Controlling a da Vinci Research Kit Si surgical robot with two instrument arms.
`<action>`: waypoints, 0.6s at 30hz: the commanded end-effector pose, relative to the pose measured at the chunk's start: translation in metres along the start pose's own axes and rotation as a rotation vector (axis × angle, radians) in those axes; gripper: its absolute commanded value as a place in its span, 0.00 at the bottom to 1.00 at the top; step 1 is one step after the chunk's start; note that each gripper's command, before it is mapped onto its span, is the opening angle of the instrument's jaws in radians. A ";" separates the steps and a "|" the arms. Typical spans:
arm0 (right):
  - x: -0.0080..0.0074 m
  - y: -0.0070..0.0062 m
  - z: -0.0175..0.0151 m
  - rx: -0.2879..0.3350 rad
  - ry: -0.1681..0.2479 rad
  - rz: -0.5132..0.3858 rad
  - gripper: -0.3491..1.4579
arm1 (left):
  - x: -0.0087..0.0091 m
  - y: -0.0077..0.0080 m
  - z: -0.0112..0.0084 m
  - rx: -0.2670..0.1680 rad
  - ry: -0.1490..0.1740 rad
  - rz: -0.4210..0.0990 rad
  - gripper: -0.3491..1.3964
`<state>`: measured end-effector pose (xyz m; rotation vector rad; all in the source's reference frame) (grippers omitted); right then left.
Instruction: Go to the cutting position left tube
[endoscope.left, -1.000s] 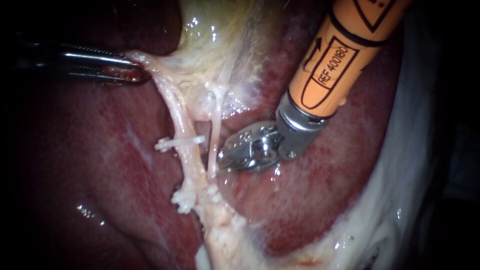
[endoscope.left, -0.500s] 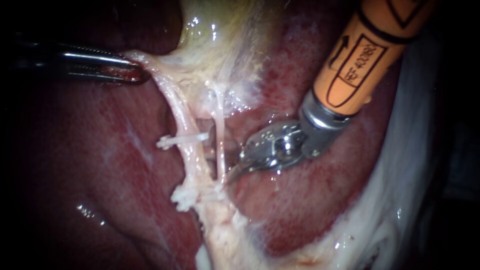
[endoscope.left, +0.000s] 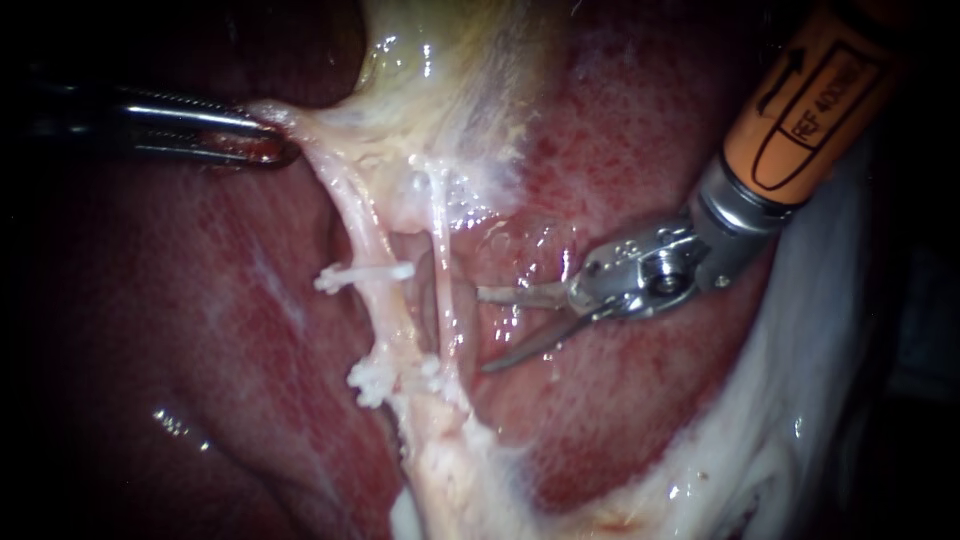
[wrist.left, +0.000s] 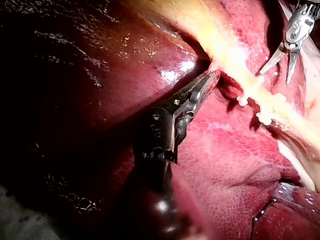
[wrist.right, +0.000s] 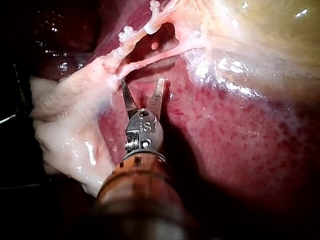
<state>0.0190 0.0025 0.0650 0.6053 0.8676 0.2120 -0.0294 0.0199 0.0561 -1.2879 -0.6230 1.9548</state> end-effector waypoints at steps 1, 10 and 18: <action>0.0000 0.0000 -0.0001 0.009 0.003 0.008 0.77 | 0.0000 0.0000 0.0000 0.000 0.000 0.000 0.00; 0.0008 -0.0008 0.0003 0.090 0.068 0.071 0.80 | 0.0000 0.0000 -0.0001 0.000 0.000 0.000 0.00; 0.0029 -0.0018 0.0020 0.174 0.093 0.126 0.81 | 0.0000 0.0000 -0.0001 -0.001 0.003 0.000 0.00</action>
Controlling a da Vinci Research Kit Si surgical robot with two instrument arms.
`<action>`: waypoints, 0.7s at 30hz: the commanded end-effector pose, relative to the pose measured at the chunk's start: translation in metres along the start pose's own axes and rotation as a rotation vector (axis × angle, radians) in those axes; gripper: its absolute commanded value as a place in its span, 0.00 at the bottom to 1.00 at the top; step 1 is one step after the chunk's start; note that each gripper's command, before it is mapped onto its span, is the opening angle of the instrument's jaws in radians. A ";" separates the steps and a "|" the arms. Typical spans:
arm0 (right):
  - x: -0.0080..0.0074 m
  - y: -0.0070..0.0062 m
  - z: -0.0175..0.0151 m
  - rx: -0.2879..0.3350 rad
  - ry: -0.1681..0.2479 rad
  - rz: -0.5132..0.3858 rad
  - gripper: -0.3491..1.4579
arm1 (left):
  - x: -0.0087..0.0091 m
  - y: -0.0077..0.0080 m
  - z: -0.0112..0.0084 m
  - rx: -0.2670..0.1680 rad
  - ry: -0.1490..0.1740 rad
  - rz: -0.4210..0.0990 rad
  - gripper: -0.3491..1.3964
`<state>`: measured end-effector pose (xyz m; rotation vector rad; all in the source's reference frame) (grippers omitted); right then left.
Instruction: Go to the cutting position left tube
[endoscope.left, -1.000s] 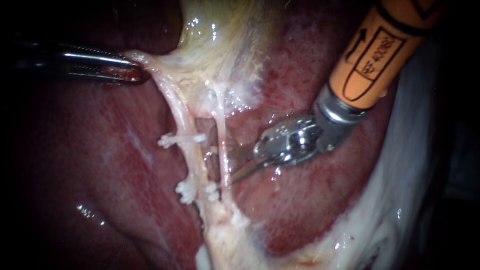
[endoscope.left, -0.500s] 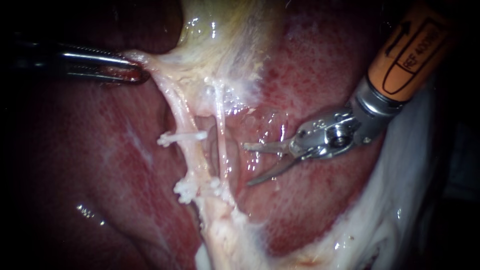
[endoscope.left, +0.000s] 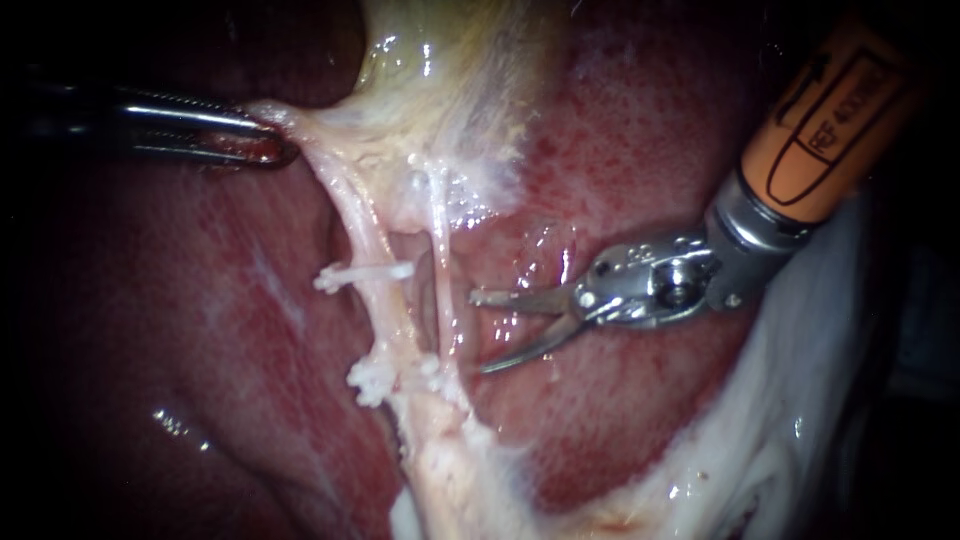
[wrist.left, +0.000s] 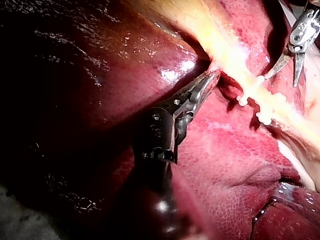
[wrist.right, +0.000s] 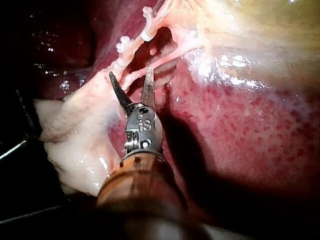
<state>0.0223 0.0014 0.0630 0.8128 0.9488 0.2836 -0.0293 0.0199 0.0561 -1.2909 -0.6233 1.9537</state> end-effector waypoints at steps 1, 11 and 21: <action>0.0001 -0.0001 0.0002 0.010 -0.007 0.004 0.81 | 0.0000 0.0000 0.0000 0.000 0.001 -0.001 0.00; -0.0010 0.0015 0.0024 0.011 -0.016 0.032 0.83 | 0.0000 0.0000 0.0000 0.001 0.001 -0.001 0.00; -0.0029 0.0036 0.0037 0.010 -0.021 0.053 0.91 | 0.0000 0.0000 0.0000 0.001 0.001 0.000 0.00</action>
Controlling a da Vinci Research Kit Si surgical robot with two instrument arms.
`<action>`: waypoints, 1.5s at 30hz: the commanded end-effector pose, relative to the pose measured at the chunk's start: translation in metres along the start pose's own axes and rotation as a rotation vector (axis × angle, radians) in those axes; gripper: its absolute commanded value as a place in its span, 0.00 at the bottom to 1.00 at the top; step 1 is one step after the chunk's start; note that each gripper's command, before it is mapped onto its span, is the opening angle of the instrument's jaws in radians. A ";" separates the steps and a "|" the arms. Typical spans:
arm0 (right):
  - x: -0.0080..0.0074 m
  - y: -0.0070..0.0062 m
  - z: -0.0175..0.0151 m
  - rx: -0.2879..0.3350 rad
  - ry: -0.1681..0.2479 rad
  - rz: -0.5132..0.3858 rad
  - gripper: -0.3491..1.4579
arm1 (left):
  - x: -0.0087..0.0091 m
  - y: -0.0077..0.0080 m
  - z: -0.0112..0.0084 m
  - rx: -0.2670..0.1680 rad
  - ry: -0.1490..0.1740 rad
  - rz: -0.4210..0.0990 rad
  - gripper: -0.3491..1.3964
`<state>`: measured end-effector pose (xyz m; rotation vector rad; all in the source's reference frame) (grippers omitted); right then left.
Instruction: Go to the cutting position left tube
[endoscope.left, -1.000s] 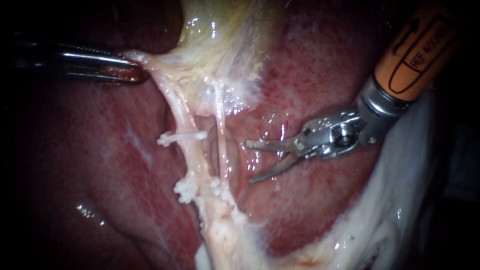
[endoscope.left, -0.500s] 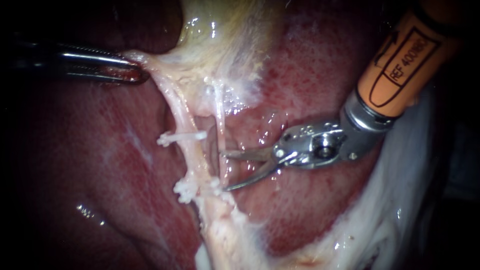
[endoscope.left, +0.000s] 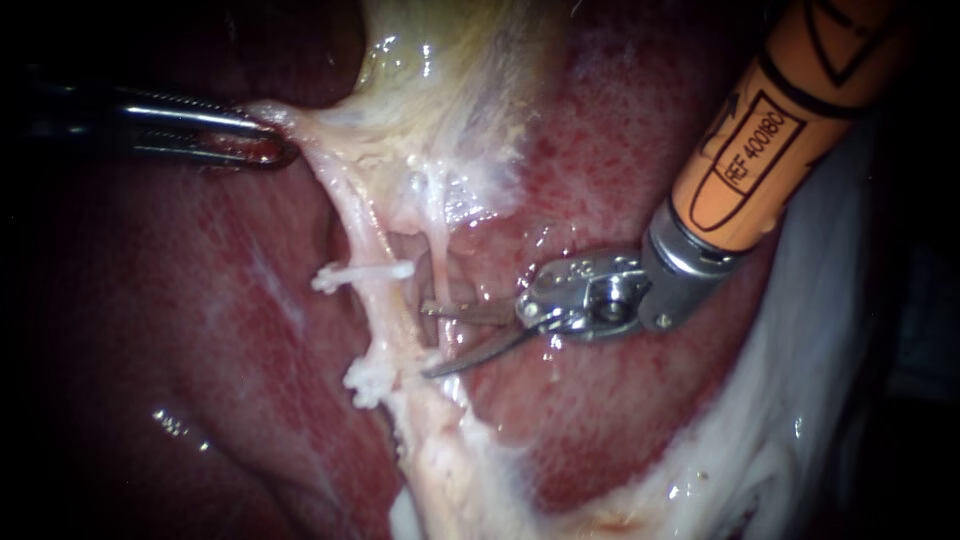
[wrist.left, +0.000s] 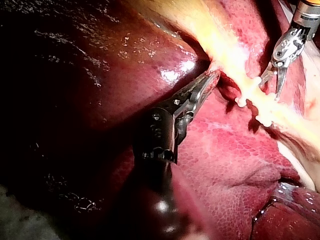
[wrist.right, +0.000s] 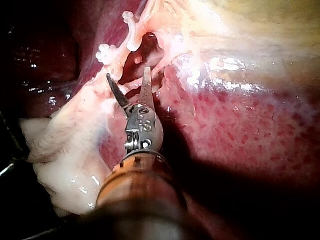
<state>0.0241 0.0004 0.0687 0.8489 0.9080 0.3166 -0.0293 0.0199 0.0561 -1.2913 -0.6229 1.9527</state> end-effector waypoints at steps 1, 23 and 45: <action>0.0002 0.0000 0.0001 0.009 0.006 -0.001 0.91 | 0.0000 0.0000 0.0000 0.000 0.000 0.000 0.00; 0.0044 -0.0007 0.0047 0.128 0.107 0.027 0.91 | 0.0000 0.0000 0.0003 0.002 0.001 0.000 0.00; 0.0067 0.0000 0.0070 0.145 0.157 0.054 0.93 | 0.0000 0.0000 0.0004 0.001 -0.003 0.000 0.00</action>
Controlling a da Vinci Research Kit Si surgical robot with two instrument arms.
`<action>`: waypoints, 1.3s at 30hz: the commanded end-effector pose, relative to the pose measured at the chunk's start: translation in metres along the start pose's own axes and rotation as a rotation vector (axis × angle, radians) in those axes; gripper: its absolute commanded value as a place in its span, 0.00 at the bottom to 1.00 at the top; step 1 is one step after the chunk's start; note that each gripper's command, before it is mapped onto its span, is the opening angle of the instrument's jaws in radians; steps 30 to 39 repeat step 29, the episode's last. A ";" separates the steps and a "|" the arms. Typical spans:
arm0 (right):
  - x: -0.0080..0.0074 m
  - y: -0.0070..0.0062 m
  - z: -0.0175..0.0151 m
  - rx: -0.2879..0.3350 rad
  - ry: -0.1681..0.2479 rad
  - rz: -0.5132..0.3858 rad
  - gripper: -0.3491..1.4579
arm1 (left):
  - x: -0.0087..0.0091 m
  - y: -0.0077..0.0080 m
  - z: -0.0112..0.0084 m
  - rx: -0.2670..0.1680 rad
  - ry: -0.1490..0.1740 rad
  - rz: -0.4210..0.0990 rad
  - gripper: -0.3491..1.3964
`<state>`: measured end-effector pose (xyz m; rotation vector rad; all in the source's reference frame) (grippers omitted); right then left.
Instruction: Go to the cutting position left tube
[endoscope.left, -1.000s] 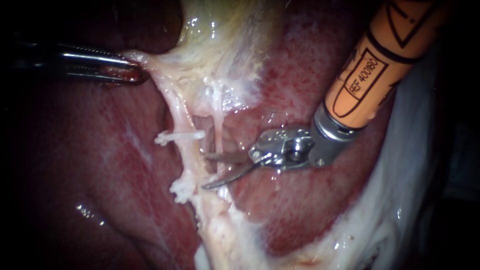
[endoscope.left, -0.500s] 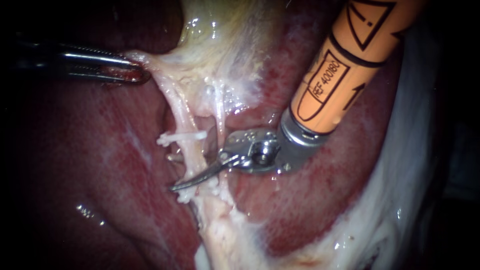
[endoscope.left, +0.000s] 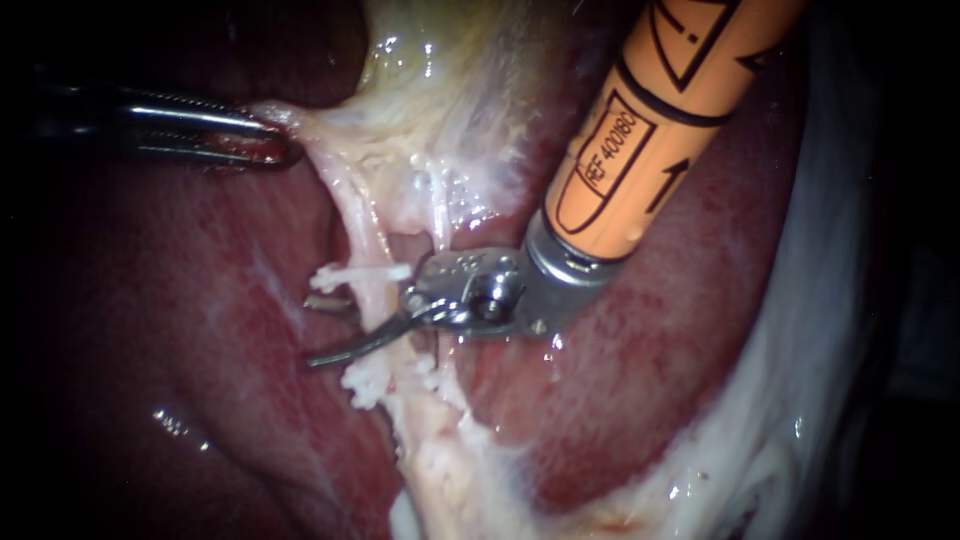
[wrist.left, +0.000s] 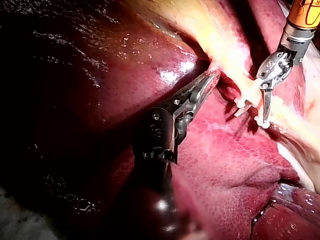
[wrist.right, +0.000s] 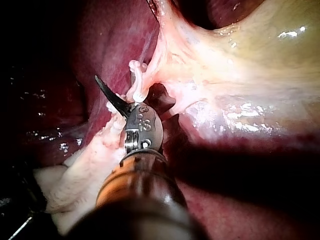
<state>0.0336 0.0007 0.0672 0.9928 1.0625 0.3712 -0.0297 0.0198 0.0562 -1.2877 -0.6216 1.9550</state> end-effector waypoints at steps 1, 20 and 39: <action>0.0001 -0.0001 0.0001 0.006 0.003 -0.001 0.93 | 0.0000 0.0000 0.0000 -0.001 0.000 0.000 0.00; 0.0041 -0.0050 -0.0002 0.128 0.101 0.021 0.93 | -0.0001 0.0000 -0.0001 -0.002 0.000 0.000 0.00; 0.0040 -0.0048 -0.0003 0.128 0.100 0.020 0.92 | -0.0001 0.0000 -0.0001 -0.002 0.000 0.000 0.00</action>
